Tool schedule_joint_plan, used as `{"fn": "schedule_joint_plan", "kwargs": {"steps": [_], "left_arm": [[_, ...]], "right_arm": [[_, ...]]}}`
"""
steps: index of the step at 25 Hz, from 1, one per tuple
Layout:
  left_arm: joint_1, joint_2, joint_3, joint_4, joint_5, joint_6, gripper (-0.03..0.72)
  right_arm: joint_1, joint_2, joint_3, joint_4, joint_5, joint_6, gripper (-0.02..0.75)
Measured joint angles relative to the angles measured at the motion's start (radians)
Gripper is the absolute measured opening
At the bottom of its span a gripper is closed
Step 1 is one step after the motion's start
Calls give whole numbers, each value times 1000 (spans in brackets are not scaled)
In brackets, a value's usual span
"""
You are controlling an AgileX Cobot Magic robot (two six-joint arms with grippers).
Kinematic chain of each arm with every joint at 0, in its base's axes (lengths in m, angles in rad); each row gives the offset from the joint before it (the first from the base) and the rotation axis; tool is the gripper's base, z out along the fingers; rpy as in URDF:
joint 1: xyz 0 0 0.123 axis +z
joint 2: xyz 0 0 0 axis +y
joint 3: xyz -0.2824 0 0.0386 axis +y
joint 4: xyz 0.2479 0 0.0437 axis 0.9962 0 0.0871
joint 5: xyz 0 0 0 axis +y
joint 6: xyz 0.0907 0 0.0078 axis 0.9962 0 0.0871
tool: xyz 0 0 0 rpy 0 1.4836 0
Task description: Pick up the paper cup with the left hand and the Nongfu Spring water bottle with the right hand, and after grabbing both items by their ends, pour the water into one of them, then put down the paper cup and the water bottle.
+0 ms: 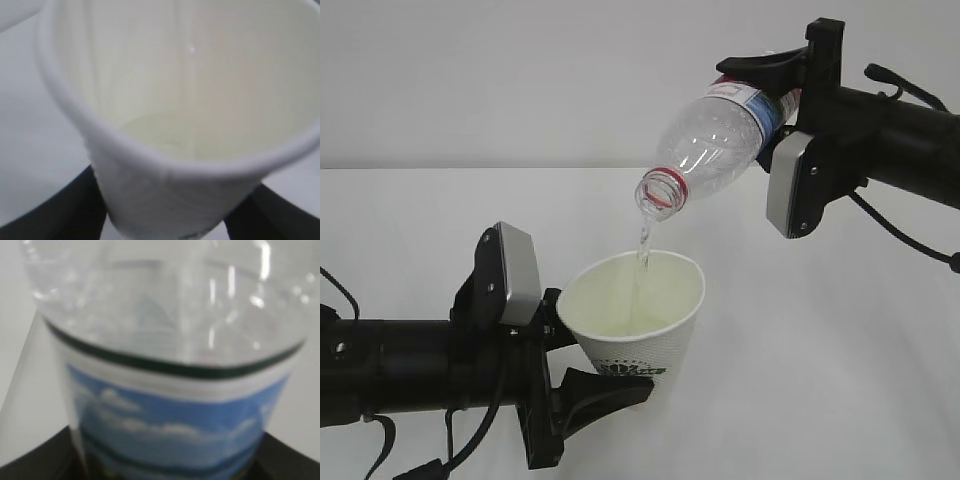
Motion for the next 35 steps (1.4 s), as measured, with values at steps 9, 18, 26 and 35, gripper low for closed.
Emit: {"fn": "schedule_joint_plan", "kwargs": {"steps": [9,18,26,35], "left_arm": [[0,0,0,0,2,0,483],[0,0,0,-2,3,0,483],[0,0,0,-2,4,-28,483],[0,0,0,-2,4,-37,483]], "right_arm": [[0,0,0,0,9,0,437],[0,0,0,0,9,0,437],[0,0,0,2,9,-5,437],[0,0,0,4,9,-22,437]]}}
